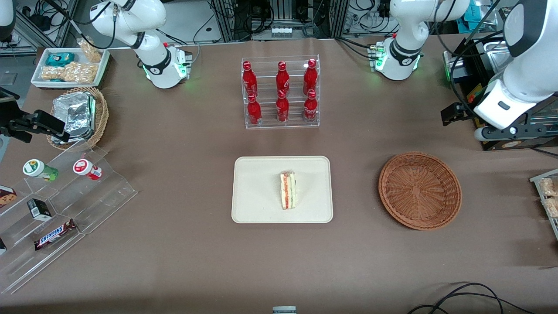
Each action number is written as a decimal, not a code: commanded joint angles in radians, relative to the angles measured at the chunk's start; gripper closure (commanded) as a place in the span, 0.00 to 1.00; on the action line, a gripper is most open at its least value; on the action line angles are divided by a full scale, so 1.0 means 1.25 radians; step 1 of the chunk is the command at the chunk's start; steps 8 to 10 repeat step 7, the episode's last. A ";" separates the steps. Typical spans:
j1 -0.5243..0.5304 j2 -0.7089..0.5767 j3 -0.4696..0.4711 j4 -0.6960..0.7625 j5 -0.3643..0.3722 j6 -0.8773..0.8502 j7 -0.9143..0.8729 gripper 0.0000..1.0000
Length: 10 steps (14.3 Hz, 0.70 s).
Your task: Place sandwich from basket to tray
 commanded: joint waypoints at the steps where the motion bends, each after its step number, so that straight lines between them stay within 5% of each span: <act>1: 0.034 0.003 -0.013 0.024 0.001 0.036 0.017 0.00; 10: 0.047 0.033 -0.010 0.079 -0.017 0.029 0.018 0.00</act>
